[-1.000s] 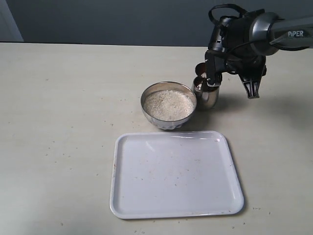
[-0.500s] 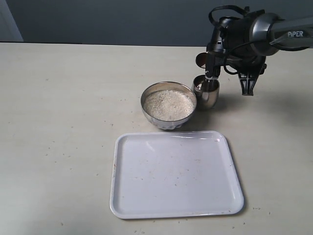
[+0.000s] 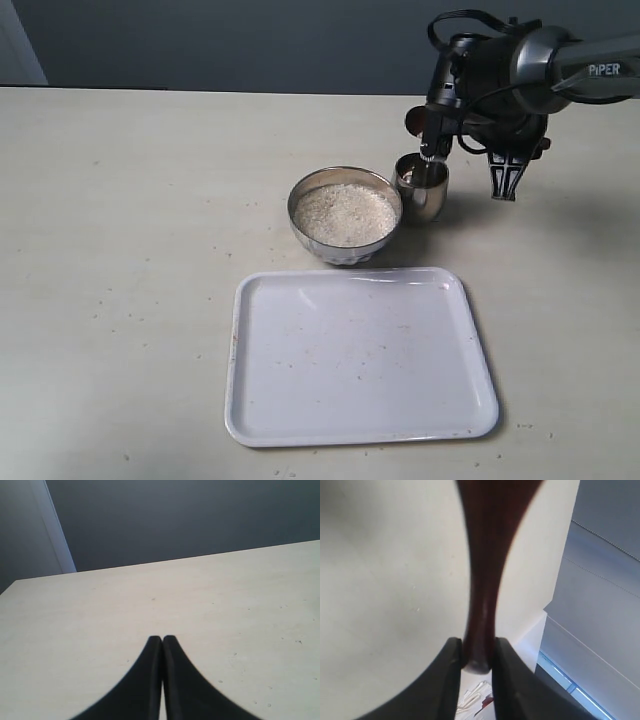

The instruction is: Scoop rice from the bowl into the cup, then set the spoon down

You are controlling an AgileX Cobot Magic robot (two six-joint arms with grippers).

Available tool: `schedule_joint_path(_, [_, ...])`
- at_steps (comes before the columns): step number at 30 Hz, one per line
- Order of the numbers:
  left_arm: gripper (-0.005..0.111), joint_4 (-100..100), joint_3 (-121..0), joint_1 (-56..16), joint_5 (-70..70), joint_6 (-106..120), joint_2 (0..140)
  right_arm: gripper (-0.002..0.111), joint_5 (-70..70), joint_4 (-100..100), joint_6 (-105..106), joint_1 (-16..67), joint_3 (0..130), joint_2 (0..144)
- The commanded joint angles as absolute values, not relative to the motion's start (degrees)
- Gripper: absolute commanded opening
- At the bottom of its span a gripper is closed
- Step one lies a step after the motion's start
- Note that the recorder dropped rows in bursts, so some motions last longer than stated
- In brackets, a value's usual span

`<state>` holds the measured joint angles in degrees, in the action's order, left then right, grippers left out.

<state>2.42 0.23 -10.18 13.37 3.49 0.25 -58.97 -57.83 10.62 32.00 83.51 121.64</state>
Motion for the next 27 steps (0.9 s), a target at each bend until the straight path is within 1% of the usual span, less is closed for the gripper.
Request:
schedule_joint_path(1, [0.001, 2.5, 0.0, -10.4, 13.3, 3.1, 0.0, 0.000, -59.5, -56.4, 10.2, 32.0, 83.6, 121.6])
schedule_joint_path(11, [0.001, 2.5, 0.0, -10.4, 13.3, 3.1, 0.0, 0.000, -58.1, -58.9, 7.5, 32.0, 78.9, 121.4])
schedule_joint_path(21, [0.001, 2.5, 0.0, -10.4, 13.3, 3.1, 0.0, -0.001, -55.1, -62.3, 0.0, 33.1, 78.9, 121.0])
schedule_joint_path(27, [0.001, 2.5, 0.0, -10.4, 13.3, 3.1, 0.0, -0.001, -55.9, -65.3, -2.4, 33.5, 78.9, 121.0])
